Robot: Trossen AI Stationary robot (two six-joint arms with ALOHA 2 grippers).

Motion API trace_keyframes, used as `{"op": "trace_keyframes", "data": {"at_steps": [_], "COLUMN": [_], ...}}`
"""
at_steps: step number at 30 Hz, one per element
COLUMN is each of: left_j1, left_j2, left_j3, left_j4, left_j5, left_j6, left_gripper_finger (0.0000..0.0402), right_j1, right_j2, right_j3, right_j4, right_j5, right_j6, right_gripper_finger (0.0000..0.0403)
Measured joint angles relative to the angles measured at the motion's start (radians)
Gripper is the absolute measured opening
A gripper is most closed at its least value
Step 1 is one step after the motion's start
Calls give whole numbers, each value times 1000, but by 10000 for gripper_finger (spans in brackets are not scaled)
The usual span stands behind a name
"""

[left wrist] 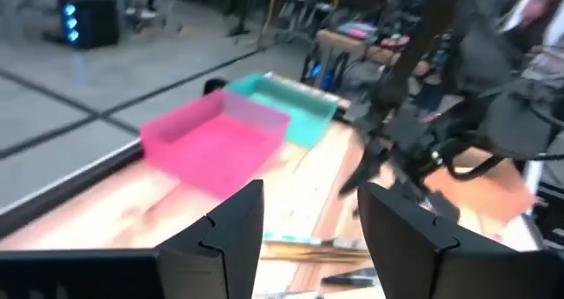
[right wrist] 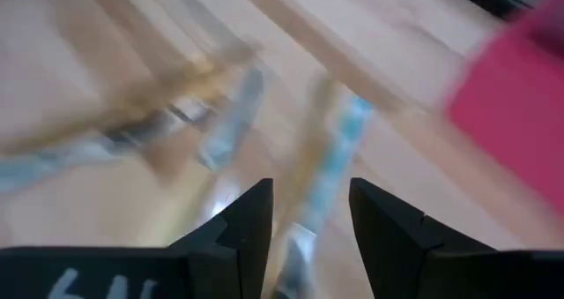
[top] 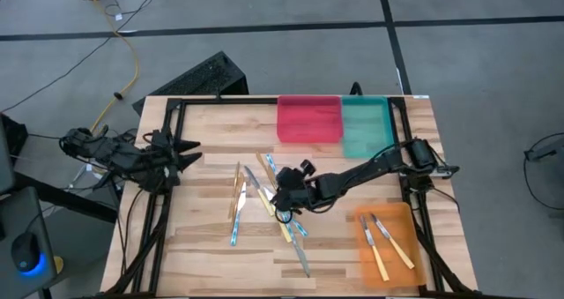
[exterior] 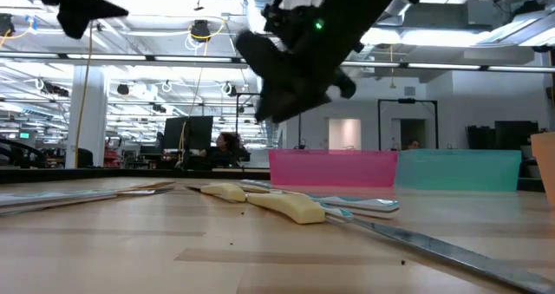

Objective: Sort silverware by color (type)
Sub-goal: Put the blue knife into the blue bin

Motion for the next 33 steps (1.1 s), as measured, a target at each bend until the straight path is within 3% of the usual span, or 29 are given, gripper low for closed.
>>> {"op": "trace_keyframes", "data": {"at_steps": [6, 19, 33], "left_j1": [-1, -61, -75], "left_j2": [17, -116, -191], "left_j3": [-12, -311, -393], "left_j4": [-59, 350, 376], "left_j5": [16, 96, 93], "left_j6": [-56, 84, 90], "left_gripper_finger": [169, 169, 169], "right_j1": [-22, -39, -66], "right_j2": [-3, -3, 16], "right_j3": [8, 10, -91], "right_j4": [-87, -63, 64], "right_j5": [2, 6, 30], "right_j6": [81, 67, 127], "right_gripper_finger": [175, 175, 175]}}
